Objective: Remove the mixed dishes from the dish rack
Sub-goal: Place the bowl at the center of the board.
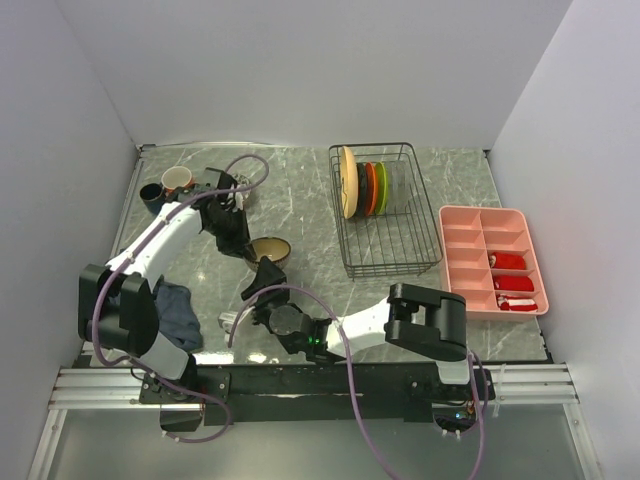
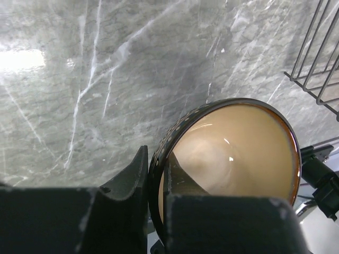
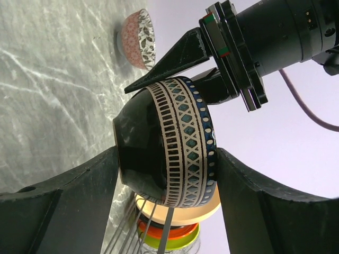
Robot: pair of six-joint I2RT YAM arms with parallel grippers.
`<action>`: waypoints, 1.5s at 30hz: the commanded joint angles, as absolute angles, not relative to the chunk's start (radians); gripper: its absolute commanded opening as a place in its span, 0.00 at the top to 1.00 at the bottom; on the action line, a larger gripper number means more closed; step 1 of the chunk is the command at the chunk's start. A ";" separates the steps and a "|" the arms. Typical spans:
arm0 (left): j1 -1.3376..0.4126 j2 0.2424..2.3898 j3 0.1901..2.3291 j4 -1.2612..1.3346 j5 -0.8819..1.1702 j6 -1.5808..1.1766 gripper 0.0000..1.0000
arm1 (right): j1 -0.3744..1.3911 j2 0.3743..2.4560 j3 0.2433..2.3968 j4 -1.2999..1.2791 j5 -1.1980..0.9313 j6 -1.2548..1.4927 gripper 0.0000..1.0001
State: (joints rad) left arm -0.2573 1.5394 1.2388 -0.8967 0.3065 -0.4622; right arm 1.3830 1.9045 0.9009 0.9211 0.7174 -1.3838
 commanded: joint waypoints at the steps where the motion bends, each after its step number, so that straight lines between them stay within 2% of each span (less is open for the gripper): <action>1: -0.244 1.474 1.350 -0.801 0.249 -0.499 0.99 | 1.399 1.858 0.891 0.983 0.755 -1.284 0.17; 3: -0.238 1.471 1.367 -0.784 0.226 -0.511 0.99 | 1.402 1.845 0.879 0.976 0.756 -1.281 0.10; 4: -0.235 1.471 1.373 -0.776 0.207 -0.517 0.99 | 1.402 1.841 0.876 0.976 0.758 -1.275 0.02; 5: -0.232 1.471 1.377 -0.761 0.193 -0.520 0.99 | 1.402 1.836 0.867 0.976 0.759 -1.270 0.00; 14: -0.207 1.456 1.404 -0.663 0.054 -0.540 0.99 | 1.407 1.783 0.808 0.940 0.814 -1.186 0.00; 18: -0.192 1.447 1.382 -0.577 -0.039 -0.543 0.99 | 1.407 1.740 0.796 0.853 0.848 -1.041 0.00; 22: -0.169 1.457 1.353 -0.490 -0.110 -0.552 0.99 | 1.402 1.666 0.821 0.590 0.842 -0.800 0.00; 29: -0.130 1.525 1.351 -0.358 -0.166 -0.558 0.99 | 1.378 1.527 0.824 0.345 0.815 -0.474 0.00; 39: -0.100 1.687 1.396 -0.223 -0.201 -0.546 0.99 | 1.166 1.174 0.802 0.006 0.629 0.025 0.00; 45: -0.087 1.818 1.474 -0.215 -0.204 -0.549 0.99 | 1.019 0.976 0.720 -0.092 0.542 0.161 0.00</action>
State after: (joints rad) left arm -0.0944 1.7943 1.3663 -0.3317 -0.1921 -0.5369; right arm 1.0805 1.0771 0.7689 0.0101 0.6182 -0.0124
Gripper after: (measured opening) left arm 0.118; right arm 0.999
